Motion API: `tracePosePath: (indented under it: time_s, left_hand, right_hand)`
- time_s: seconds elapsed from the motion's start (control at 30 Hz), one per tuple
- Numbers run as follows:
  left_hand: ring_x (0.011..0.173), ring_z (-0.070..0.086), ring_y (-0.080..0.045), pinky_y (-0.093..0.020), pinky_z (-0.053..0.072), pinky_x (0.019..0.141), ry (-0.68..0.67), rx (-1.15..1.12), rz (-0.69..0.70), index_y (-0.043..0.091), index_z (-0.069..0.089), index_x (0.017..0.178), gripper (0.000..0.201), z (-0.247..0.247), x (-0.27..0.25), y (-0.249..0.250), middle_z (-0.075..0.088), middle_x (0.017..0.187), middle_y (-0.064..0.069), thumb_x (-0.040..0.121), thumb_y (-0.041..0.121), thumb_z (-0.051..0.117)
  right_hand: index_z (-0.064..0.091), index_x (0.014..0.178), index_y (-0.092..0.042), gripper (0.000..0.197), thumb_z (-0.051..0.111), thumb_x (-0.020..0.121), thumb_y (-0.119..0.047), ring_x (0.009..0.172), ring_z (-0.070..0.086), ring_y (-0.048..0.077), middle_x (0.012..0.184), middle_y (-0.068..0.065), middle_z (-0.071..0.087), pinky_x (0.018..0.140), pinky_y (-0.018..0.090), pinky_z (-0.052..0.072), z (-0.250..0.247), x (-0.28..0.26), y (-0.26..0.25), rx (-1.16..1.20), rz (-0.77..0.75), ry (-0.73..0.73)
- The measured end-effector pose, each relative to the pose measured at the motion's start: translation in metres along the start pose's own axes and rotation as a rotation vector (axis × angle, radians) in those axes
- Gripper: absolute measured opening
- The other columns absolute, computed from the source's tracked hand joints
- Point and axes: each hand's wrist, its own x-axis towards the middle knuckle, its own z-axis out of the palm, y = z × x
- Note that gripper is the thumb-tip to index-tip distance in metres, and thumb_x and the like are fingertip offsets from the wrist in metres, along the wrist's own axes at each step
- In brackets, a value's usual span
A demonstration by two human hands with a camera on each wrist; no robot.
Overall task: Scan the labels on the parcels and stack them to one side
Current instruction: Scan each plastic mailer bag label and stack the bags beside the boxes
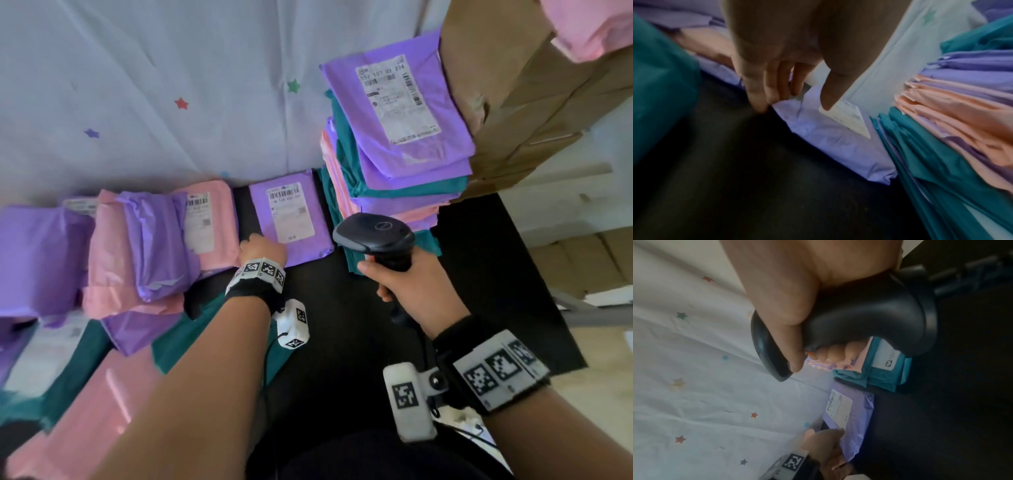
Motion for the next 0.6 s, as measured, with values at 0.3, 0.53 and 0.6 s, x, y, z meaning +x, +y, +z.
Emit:
tracePosePath:
  time_s: [0.3,0.53,0.6]
  left_hand:
    - [0.105,0.061,-0.032,-0.033,0.048,0.079,-0.061,-0.184,-0.038,0.001,0.044,0.119,0.047,0.015,0.015,0.010,0.059,0.116,-0.016,0.079,0.011,0.066]
    - [0.080,0.058,-0.023,-0.025,0.040,0.065,-0.085,-0.288,0.020,0.007,0.062,0.107,0.024,-0.003,0.013,0.007,0.058,0.088,-0.005,0.083,0.011,0.061]
    - [0.083,0.054,-0.021,-0.026,0.039,0.069,-0.042,-0.369,0.046,0.009,0.059,0.106,0.020,-0.010,0.004,0.001,0.055,0.093,-0.005,0.086,0.012,0.061]
  right_hand:
    - [0.068,0.096,-0.008,0.023,0.078,0.082,-0.023,0.045,0.054,0.002,0.053,-0.010,0.063,0.048,0.012,0.045,0.003,0.005,0.001,-0.018,0.058,-0.002]
    - [0.067,0.095,-0.014,0.021,0.079,0.082,-0.026,0.047,0.056,0.002,0.055,-0.010,0.064,0.047,0.012,0.045,0.005,0.001,0.000,-0.034,0.053,-0.016]
    - [0.065,0.090,-0.016,0.021,0.081,0.079,-0.025,0.044,0.055,0.000,0.053,-0.012,0.063,0.042,0.012,0.042,0.008,-0.002,0.000,-0.043,0.045,-0.021]
